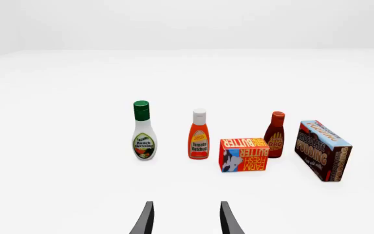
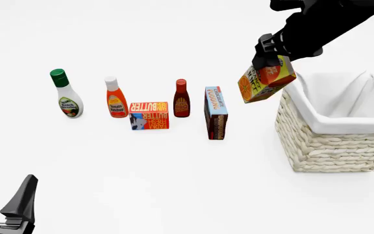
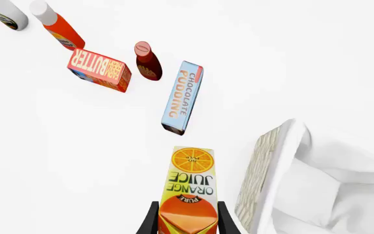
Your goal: Pick the orange juice and place it in the basket.
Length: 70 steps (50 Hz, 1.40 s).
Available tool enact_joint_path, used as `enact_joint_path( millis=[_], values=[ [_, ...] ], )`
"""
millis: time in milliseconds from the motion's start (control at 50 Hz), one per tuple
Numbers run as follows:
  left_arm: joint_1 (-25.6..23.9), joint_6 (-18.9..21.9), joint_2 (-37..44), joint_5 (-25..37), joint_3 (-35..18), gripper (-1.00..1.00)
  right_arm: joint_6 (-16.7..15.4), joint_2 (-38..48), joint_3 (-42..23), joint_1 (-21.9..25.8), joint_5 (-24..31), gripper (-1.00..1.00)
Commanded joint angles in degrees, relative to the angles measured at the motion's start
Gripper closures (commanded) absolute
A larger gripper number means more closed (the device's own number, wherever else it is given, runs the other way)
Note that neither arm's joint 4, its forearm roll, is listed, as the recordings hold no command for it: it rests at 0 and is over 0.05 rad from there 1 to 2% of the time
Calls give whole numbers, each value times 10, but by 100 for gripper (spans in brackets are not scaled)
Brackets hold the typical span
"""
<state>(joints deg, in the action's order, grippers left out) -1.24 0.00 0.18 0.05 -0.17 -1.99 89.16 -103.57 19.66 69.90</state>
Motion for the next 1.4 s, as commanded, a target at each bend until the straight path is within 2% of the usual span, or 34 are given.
enact_joint_path(
  millis=[20,40,240,260,460,660,880,940,960,1020,1400],
  values=[
    [0,0,0,0,0,-100,-11,-12,-18,-19,0,100],
    [0,0,0,0,0,-100,-21,-14,-26,-24,0,100],
    [0,0,0,0,0,-100,-27,-21,-39,-34,0,100],
    [0,0,0,0,0,-100,-35,-22,-48,-37,0,100],
    [0,0,0,0,0,-100,-34,-25,-73,-43,0,100],
    [0,0,0,0,0,-100,-52,-41,-86,-85,0,100],
    [0,0,0,0,0,-100,-57,-49,-82,-104,0,100],
    [0,0,0,0,0,-100,-65,-54,-80,-117,0,100],
    [0,0,0,0,0,-100,-86,-62,-73,-139,0,100],
    [0,0,0,0,0,-100,-75,-59,-75,-131,0,100],
    [0,0,0,0,0,-100,-75,-71,-61,-166,0,100]
  ],
)
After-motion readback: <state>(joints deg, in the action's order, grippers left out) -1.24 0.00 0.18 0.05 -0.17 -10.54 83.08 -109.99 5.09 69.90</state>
